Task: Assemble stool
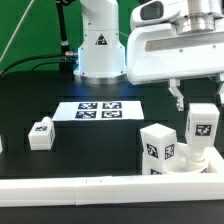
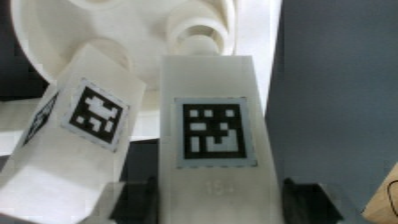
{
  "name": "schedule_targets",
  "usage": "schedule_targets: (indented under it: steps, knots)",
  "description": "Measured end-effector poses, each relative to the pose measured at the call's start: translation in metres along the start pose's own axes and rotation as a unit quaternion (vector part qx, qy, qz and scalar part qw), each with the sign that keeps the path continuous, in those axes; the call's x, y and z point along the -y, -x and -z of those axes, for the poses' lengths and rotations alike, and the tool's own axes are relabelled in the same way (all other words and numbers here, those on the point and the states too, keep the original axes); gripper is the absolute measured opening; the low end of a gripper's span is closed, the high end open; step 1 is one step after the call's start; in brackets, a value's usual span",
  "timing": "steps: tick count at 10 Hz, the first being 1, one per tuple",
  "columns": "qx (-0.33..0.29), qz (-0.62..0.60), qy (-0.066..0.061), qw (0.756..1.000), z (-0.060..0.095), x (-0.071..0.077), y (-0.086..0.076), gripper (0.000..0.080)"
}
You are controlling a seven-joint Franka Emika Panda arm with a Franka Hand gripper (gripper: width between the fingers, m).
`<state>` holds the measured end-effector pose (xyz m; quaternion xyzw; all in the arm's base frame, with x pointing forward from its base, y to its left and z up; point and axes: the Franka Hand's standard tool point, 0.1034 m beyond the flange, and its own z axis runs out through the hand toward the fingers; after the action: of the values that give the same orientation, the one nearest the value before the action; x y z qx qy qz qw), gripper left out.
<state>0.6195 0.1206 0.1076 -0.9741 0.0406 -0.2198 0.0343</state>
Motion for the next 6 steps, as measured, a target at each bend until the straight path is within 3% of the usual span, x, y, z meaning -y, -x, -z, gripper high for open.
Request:
schedule_targets:
  steps: [6]
  knots:
    - [-0.025, 0.004, 0.001, 1.000, -0.0103, 0.0012, 0.0036, 0.0330]
